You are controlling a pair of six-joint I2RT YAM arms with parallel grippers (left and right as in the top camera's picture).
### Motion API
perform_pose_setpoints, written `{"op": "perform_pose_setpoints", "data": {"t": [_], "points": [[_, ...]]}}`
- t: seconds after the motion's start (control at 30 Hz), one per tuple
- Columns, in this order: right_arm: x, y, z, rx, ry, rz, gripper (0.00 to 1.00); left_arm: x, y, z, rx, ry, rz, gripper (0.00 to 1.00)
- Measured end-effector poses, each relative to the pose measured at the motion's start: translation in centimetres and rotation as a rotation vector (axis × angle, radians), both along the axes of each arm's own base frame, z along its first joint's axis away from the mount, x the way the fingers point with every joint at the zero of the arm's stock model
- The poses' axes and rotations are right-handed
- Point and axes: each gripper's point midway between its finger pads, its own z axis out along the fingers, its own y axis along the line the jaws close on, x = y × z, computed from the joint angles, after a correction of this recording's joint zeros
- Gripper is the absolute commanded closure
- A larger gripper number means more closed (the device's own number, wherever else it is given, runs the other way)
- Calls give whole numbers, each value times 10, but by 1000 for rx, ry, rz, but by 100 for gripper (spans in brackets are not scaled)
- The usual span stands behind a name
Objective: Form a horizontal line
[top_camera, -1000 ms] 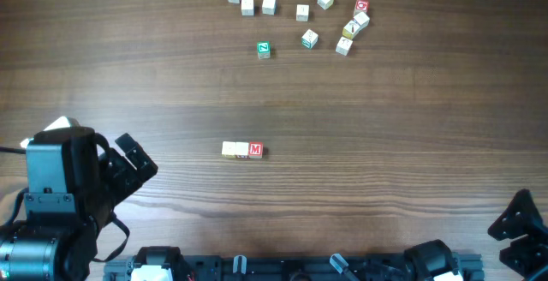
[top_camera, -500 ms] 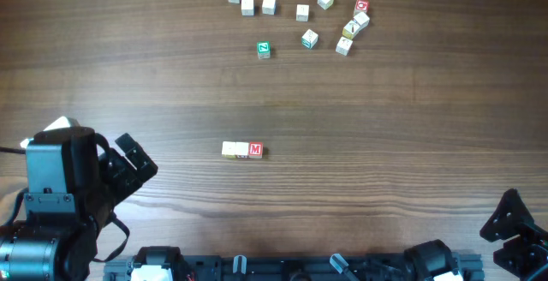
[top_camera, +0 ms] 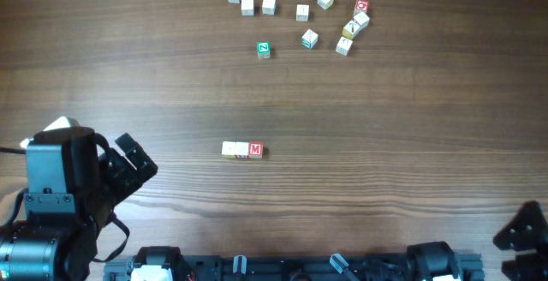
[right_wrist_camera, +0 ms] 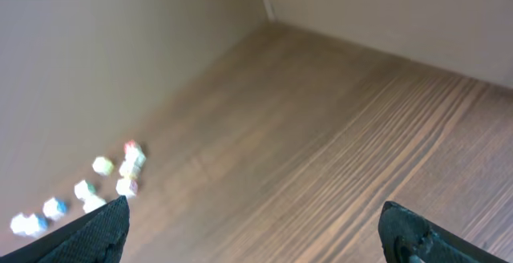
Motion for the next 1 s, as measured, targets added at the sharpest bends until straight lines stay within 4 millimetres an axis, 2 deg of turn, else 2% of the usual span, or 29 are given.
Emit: {"op": "perform_pose_setpoints", "data": {"t": [0.07,0.17,0.3,0.33,0.37,0.47,0.6,0.77,1.0], "points": [[-2,-1,5,28,-106,-35,0,0,0,0,0,1,0,0],[6,-2,1,55,-224,-71,0,0,0,0,0,0,0,0],[39,0,-17,72,-334,-83,0,0,0,0,0,0,0,0],[54,2,-27,73,-341,-68,0,0,0,0,0,0,0,0],[67,5,-23,73,-403,-51,0,0,0,0,0,0,0,0],[99,15,-25,49,-473,24,0,0,0,0,0,0,0,0],[125,27,-18,-9,-595,114,0,0,0,0,0,0,0,0],[144,39,-25,-63,-671,190,0,0,0,0,0,0,0,0],[155,46,-39,-91,-769,231,0,0,0,0,0,0,0,0]]}}
